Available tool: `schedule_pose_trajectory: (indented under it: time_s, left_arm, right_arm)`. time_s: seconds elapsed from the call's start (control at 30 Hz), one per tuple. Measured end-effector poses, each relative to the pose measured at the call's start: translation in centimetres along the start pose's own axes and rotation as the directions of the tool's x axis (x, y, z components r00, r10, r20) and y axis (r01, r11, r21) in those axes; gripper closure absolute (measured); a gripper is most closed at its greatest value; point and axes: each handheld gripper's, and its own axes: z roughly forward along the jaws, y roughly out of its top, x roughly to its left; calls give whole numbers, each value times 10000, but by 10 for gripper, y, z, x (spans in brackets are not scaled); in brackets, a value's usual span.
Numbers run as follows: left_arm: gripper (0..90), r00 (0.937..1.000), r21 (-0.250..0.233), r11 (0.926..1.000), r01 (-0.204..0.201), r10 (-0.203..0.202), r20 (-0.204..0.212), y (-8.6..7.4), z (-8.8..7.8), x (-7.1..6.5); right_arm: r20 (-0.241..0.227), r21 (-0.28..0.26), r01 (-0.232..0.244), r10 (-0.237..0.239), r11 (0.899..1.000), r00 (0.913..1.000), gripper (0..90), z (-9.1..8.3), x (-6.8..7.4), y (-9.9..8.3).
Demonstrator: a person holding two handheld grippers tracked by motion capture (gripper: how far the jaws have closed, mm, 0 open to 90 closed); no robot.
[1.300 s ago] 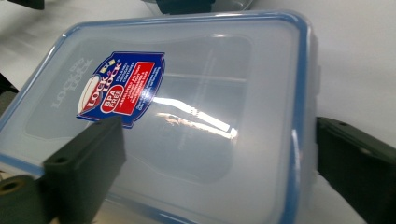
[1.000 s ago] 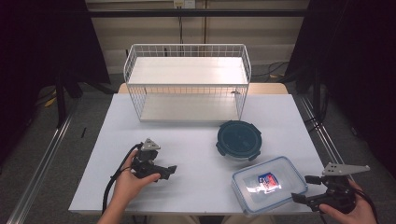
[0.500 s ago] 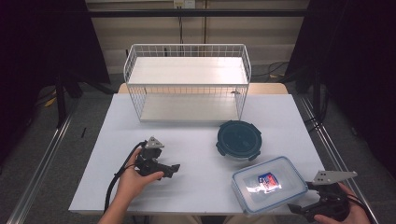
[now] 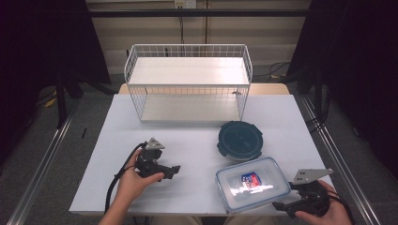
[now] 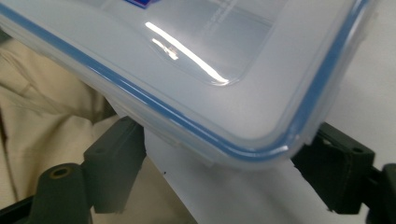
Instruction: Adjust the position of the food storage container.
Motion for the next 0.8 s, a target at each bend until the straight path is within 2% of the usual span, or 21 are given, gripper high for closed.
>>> schedule_pose_trajectory:
  time_s: [0.1,0.17,0.2,0.23,0.33,0.4,0.43,0.47,0.57,0.63,0.67,0.73,0.8]
  left_arm:
    - [80,10000,-26,10000,77,-77,-50,0,-1,-1]
    - [81,10000,-16,10000,68,-68,-67,0,-1,-1]
    - [80,9999,-19,10000,62,-62,-82,0,-1,0]
    - [80,9999,11,10000,52,-52,-88,0,-1,0]
    - [80,10000,16,10000,51,-51,-33,0,-1,0]
    - [81,10000,12,10000,62,-62,-37,0,-1,-1]
    - [81,9996,-164,9995,269,-271,-108,-1,-1,-2]
    - [81,9998,-75,9998,165,-166,-75,0,-2,-1]
    - [80,9996,-126,9995,280,-281,-76,-1,-2,-1]
    - [80,9996,-112,9996,276,-278,-98,-1,-2,-1]
    - [81,9999,41,10000,78,-78,-91,-1,-3,0]
    - [81,9999,-26,9999,137,-137,-94,-1,-3,0]
    - [81,9998,-30,9999,140,-140,-117,-1,-4,0]
  right_arm:
    - [-54,-22,-174,173,9998,9998,196,1,3,1]
    - [-156,-111,-230,229,9997,9996,253,0,5,0]
    - [-287,-247,-205,198,9995,9994,298,0,6,0]
    - [-585,-416,21,-46,9991,9983,390,0,10,0]
    - [-773,-524,182,-222,9985,9968,402,3,15,3]
    - [-735,-488,357,-393,9982,9965,401,6,19,6]
    - [-783,-468,404,-440,9981,9960,401,7,19,8]
    - [-766,-437,394,-427,9983,9961,407,7,21,9]
    - [-1008,-558,454,-508,9974,9936,454,10,24,11]
    - [-1054,-578,445,-504,9973,9932,457,11,25,12]
    - [-1122,-561,409,-470,9976,9926,458,12,26,13]
    - [-1018,-640,544,-607,9965,9929,524,16,30,16]
    - [-951,-621,514,-572,9967,9938,549,17,30,17]
